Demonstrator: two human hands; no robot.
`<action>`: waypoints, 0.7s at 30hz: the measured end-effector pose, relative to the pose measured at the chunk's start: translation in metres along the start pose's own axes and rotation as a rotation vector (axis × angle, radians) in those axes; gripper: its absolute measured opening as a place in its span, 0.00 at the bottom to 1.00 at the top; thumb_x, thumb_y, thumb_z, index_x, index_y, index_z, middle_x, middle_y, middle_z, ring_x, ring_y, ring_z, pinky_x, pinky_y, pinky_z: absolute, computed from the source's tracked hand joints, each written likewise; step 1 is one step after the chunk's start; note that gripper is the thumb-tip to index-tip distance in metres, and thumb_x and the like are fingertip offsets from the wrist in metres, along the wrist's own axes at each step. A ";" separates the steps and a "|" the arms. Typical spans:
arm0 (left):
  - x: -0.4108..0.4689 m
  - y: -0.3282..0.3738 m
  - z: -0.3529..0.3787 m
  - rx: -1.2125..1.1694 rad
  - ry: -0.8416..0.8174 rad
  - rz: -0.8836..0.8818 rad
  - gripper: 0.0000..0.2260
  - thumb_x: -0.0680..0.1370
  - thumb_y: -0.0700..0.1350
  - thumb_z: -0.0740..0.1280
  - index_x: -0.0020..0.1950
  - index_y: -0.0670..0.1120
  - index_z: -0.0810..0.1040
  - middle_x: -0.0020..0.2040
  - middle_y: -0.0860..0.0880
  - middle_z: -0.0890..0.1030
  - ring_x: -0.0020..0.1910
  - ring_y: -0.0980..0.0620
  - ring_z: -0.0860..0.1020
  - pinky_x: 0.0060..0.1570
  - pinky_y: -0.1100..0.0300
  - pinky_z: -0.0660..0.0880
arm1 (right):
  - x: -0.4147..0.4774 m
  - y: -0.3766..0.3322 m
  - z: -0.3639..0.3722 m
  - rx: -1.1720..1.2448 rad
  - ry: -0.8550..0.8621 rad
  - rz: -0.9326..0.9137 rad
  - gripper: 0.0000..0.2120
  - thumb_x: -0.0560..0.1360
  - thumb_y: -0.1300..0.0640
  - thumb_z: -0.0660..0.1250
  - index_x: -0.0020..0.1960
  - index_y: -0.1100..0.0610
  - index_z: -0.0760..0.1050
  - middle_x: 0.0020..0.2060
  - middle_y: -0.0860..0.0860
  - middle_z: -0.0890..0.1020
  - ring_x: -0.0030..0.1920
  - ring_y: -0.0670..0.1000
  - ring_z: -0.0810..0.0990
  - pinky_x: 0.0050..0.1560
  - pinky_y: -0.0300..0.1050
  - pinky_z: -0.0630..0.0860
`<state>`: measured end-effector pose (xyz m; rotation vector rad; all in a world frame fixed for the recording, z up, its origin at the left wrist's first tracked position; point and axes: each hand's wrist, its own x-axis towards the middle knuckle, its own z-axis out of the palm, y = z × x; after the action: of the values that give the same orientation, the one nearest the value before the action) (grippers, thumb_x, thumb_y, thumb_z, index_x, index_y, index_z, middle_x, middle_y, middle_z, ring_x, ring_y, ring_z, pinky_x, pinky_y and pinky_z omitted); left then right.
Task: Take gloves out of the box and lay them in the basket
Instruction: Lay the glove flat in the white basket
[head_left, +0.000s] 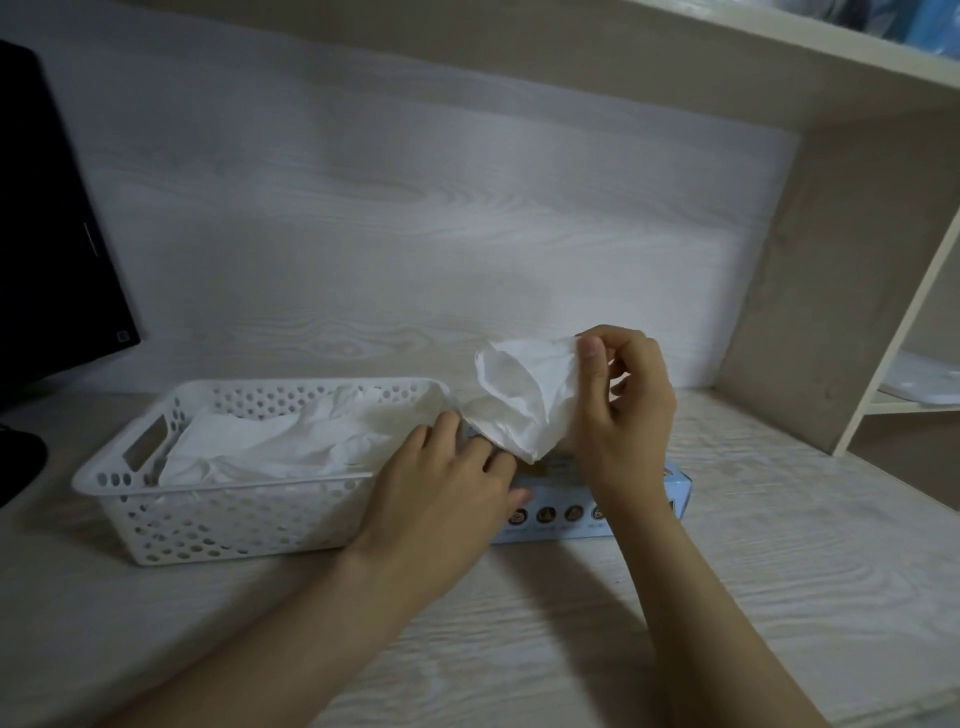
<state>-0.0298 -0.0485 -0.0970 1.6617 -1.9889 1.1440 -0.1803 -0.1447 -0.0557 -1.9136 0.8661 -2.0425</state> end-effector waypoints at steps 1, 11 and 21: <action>0.000 0.000 -0.004 -0.052 0.039 -0.024 0.18 0.85 0.59 0.59 0.49 0.48 0.81 0.45 0.49 0.81 0.47 0.44 0.76 0.44 0.51 0.74 | 0.000 -0.001 0.000 -0.003 0.020 -0.009 0.05 0.85 0.55 0.66 0.50 0.50 0.78 0.46 0.46 0.81 0.47 0.53 0.79 0.47 0.52 0.75; 0.000 -0.002 -0.031 -0.392 0.277 -0.281 0.22 0.80 0.59 0.69 0.66 0.45 0.74 0.50 0.51 0.82 0.49 0.48 0.80 0.55 0.48 0.74 | -0.004 -0.009 0.002 0.006 -0.175 -0.042 0.09 0.83 0.50 0.69 0.44 0.49 0.81 0.40 0.45 0.81 0.47 0.50 0.79 0.46 0.39 0.70; -0.004 0.000 -0.015 -0.056 0.065 0.046 0.09 0.74 0.37 0.66 0.50 0.46 0.83 0.58 0.45 0.79 0.58 0.41 0.76 0.68 0.38 0.66 | 0.000 -0.005 0.000 0.040 -0.038 0.219 0.17 0.85 0.48 0.65 0.41 0.54 0.79 0.29 0.43 0.77 0.31 0.43 0.73 0.34 0.36 0.68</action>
<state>-0.0320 -0.0344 -0.0901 1.5394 -2.0097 1.1323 -0.1793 -0.1410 -0.0530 -1.7452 0.9711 -1.8763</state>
